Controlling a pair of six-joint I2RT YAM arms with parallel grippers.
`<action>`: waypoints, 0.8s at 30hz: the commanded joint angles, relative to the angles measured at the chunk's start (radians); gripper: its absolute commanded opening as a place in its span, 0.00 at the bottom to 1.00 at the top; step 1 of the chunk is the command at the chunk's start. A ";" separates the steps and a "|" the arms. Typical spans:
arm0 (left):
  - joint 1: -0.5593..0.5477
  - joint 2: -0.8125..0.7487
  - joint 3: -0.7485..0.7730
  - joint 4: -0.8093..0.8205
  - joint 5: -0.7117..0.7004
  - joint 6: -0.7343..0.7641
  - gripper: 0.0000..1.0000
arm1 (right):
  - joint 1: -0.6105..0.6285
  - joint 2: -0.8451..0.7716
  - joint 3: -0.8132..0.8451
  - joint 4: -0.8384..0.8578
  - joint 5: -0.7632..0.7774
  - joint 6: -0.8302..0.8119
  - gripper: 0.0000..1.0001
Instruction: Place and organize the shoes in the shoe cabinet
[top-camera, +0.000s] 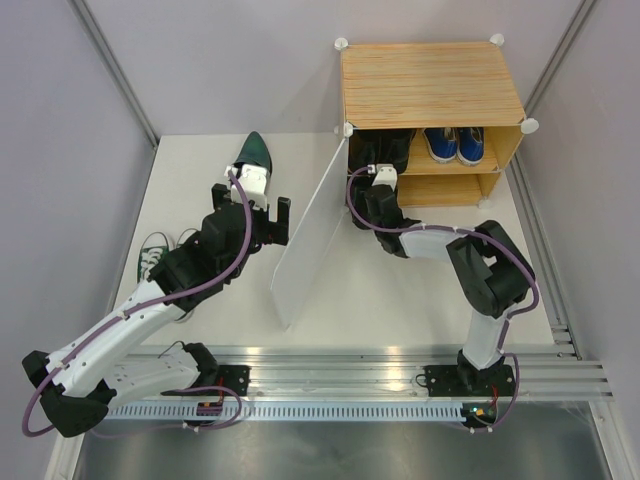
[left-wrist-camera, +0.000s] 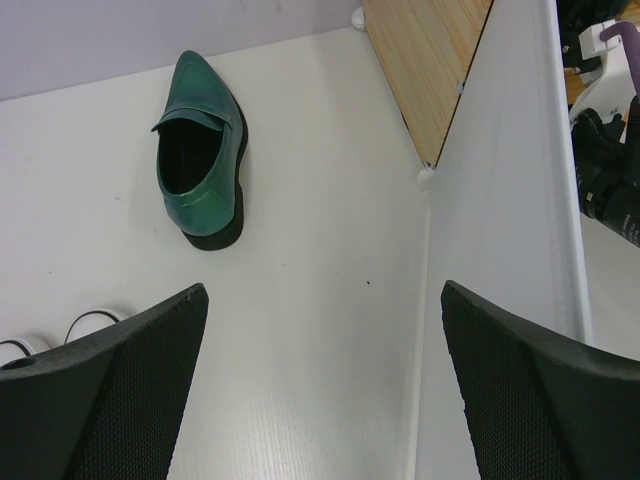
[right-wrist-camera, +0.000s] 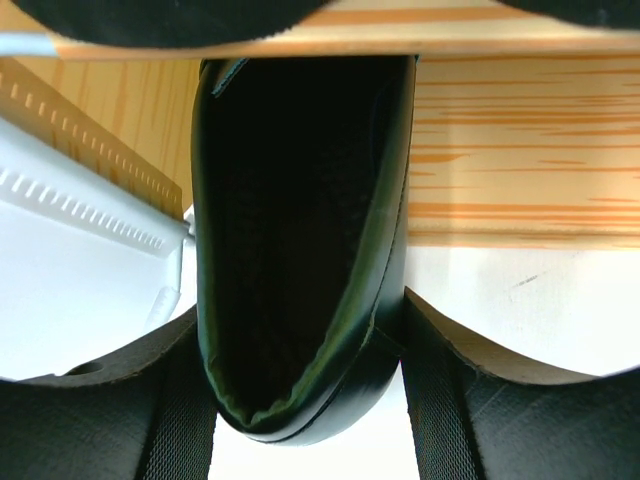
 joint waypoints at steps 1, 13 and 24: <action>-0.002 0.000 -0.010 0.041 0.007 0.033 1.00 | -0.007 0.033 0.079 0.138 0.023 -0.012 0.01; -0.002 0.003 -0.013 0.046 0.004 0.033 1.00 | -0.038 0.095 0.119 0.164 -0.015 0.001 0.14; -0.004 0.002 -0.013 0.047 0.010 0.033 1.00 | -0.042 0.055 0.087 0.146 -0.043 0.011 0.73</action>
